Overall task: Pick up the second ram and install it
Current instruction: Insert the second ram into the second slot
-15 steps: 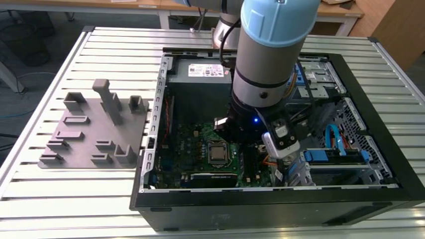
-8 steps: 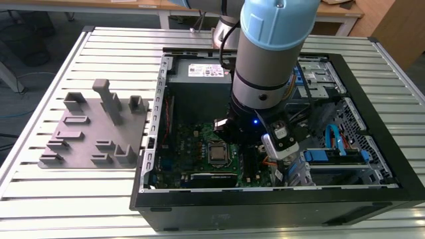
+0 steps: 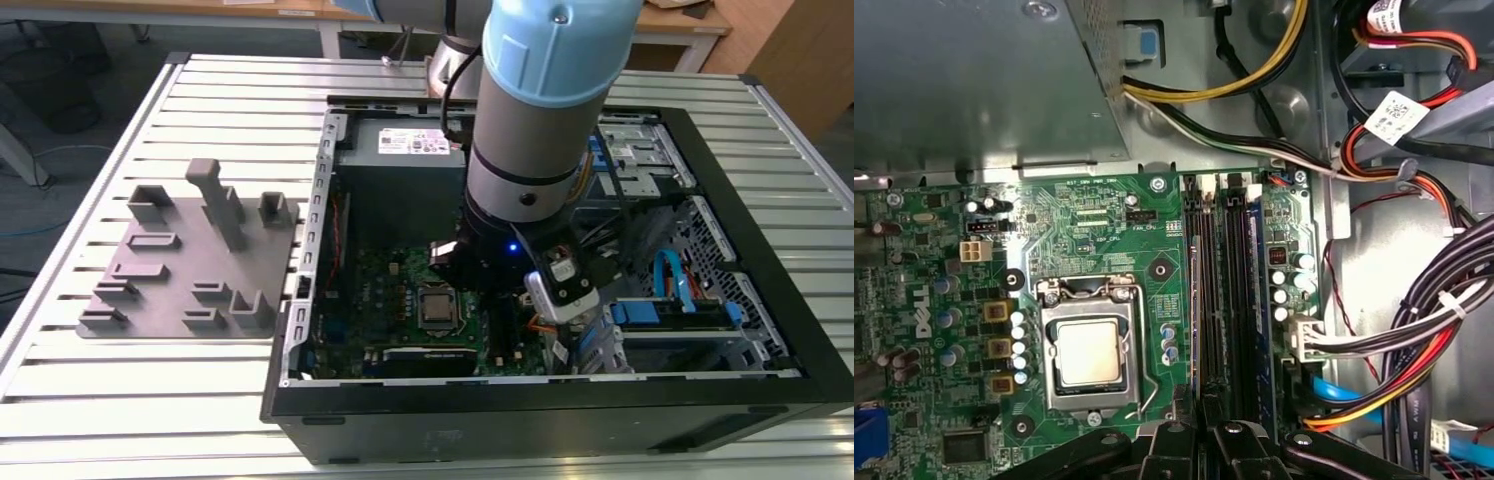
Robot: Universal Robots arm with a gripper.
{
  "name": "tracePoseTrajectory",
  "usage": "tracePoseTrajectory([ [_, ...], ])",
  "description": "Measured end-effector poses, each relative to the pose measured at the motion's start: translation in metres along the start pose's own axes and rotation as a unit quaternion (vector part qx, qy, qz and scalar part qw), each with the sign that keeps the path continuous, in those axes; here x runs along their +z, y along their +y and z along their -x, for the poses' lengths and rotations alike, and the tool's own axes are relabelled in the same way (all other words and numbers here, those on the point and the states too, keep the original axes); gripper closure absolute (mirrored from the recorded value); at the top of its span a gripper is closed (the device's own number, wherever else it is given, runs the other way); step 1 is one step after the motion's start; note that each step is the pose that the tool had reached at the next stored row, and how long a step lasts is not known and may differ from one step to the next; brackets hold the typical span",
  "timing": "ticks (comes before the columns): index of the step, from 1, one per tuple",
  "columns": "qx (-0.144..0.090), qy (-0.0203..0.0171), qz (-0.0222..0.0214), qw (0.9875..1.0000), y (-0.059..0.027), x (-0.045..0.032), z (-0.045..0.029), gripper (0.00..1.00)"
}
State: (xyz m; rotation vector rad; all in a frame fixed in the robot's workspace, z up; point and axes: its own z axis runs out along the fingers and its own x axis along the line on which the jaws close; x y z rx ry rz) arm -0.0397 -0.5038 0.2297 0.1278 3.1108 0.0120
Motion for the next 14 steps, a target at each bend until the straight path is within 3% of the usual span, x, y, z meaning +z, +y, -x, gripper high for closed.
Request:
tracePoseTrajectory([
  [14,0.0,0.0,0.0,1.0,0.0,0.0057,0.0,0.86],
])
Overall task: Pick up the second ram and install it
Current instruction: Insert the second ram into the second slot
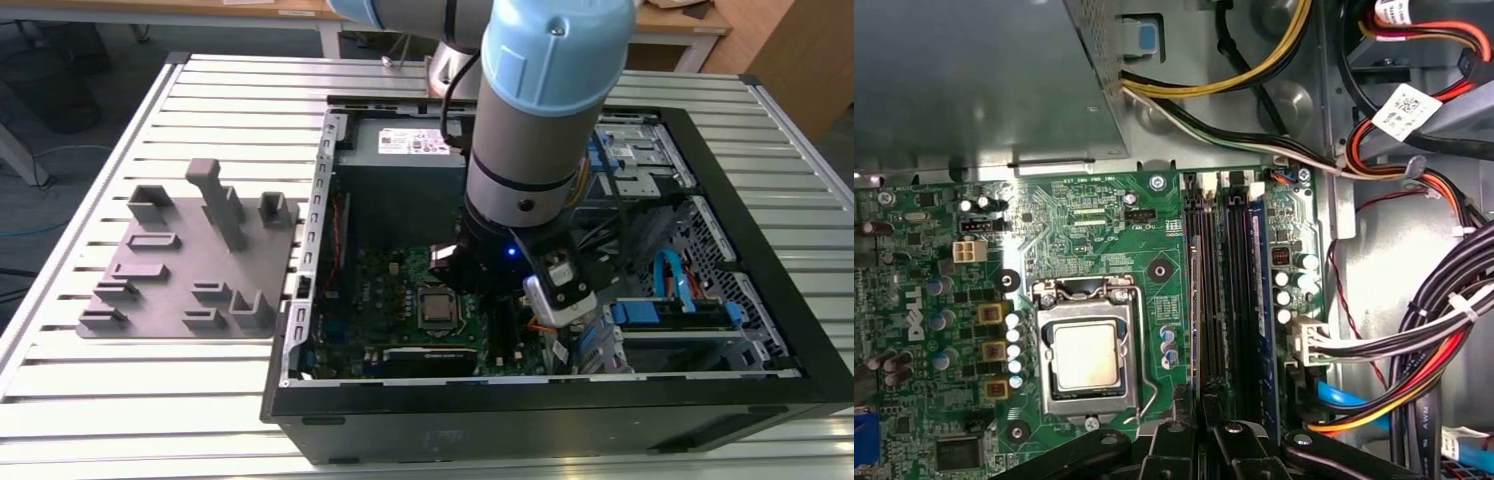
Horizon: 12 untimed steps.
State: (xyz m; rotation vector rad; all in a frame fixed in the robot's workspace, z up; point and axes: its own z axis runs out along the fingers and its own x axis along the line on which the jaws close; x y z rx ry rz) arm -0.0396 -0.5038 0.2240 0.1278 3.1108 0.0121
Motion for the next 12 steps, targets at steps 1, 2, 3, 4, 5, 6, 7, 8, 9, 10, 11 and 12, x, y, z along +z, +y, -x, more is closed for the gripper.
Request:
tracePoseTrajectory([
  [1,0.0,0.0,0.0,1.0,0.0,0.0004,0.0,0.86],
  [2,0.0,0.0,0.0,1.0,0.0,0.0007,0.0,0.86],
  [3,0.0,0.0,0.0,1.0,0.0,0.0012,0.0,0.86],
  [4,0.0,0.0,0.0,1.0,0.0,0.0015,0.0,0.86],
  [5,0.0,0.0,-0.0001,1.0,0.0,0.0015,0.0,0.86],
  [6,0.0,0.0,-0.0002,1.0,0.0,0.0015,0.0002,0.86],
  [7,0.0,0.0,-0.0002,1.0,0.0001,0.0017,0.0008,0.86],
  [8,0.0,-0.0001,-0.0003,1.0,0.0003,0.0019,0.0019,0.86],
  [9,0.0,-0.0001,-0.0005,1.0,0.0006,0.002,0.0035,0.86],
  [10,0.0,-0.0001,-0.0009,1.0,0.0009,0.002,0.0047,0.86],
  [11,0.0,-0.0001,-0.001,1.0,0.0012,0.002,0.005,0.86],
  [12,-0.001,-0.0001,-0.0009,1.0,0.0015,0.002,0.005,0.86],
])
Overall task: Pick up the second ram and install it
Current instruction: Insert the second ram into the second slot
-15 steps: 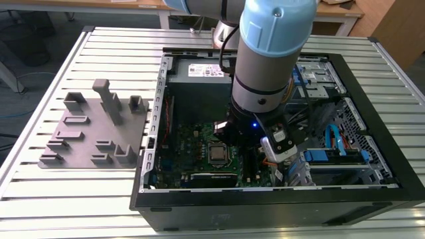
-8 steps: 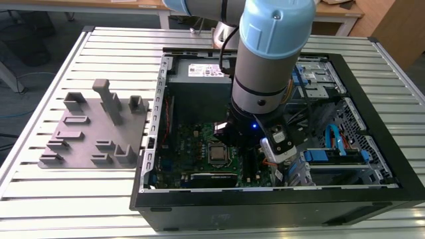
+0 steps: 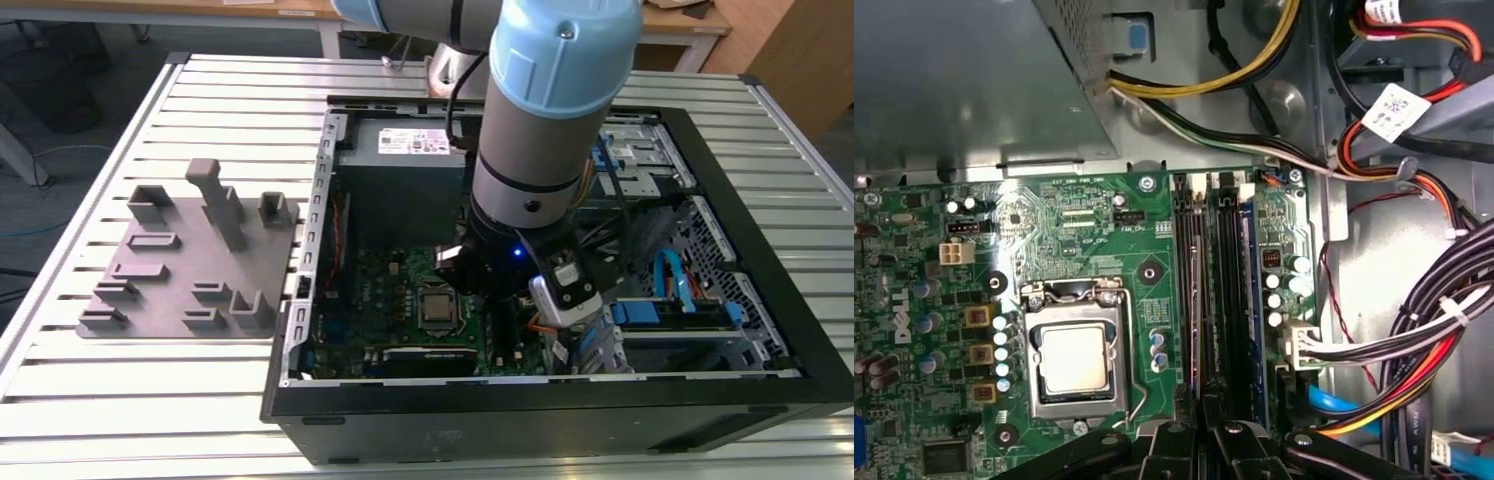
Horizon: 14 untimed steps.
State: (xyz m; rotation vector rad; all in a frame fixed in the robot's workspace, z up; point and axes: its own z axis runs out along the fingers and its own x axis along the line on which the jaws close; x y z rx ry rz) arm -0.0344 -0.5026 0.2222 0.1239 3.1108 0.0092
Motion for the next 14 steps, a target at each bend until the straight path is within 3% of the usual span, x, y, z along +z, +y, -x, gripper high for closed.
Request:
tracePoseTrajectory([
  [6,-0.016,0.0001,0.0002,0.9999,0.0017,-0.0002,-0.0001,0.86],
  [14,-0.017,0.0001,-0.0001,0.9998,0.0056,-0.0032,-0.0001,0.86],
])
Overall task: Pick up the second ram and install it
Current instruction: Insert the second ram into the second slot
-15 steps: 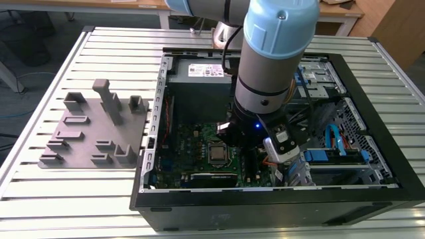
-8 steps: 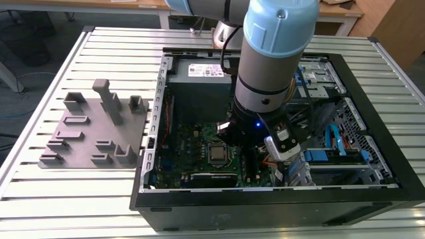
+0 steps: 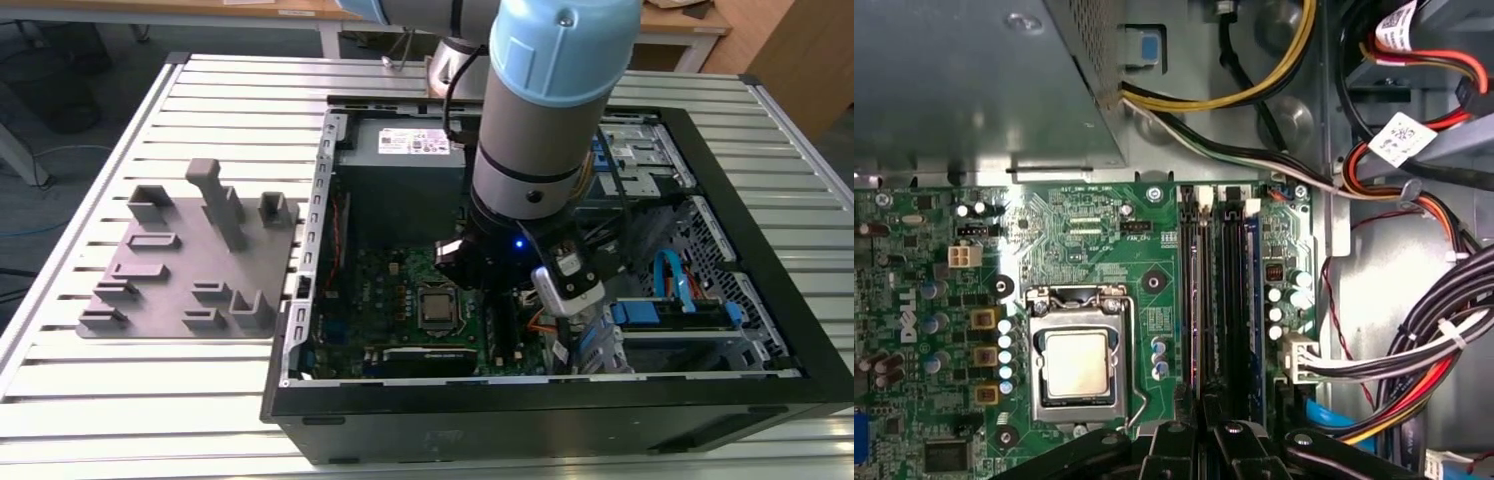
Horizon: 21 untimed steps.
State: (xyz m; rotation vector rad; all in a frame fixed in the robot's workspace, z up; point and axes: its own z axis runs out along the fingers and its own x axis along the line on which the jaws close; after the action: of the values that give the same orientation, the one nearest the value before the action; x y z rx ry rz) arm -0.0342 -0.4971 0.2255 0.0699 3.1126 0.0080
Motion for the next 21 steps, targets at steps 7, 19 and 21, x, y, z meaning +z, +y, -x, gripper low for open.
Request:
tracePoseTrajectory([
  [7,0.0,0.0068,-0.0005,1.0,0.0022,0.0041,0.0073,0.86],
  [19,-0.018,0.0075,-0.0015,0.9998,0.0055,0.0046,0.008,0.86],
  [21,-0.019,0.0076,-0.0015,0.9998,0.0077,0.0046,0.0082,0.86],
])
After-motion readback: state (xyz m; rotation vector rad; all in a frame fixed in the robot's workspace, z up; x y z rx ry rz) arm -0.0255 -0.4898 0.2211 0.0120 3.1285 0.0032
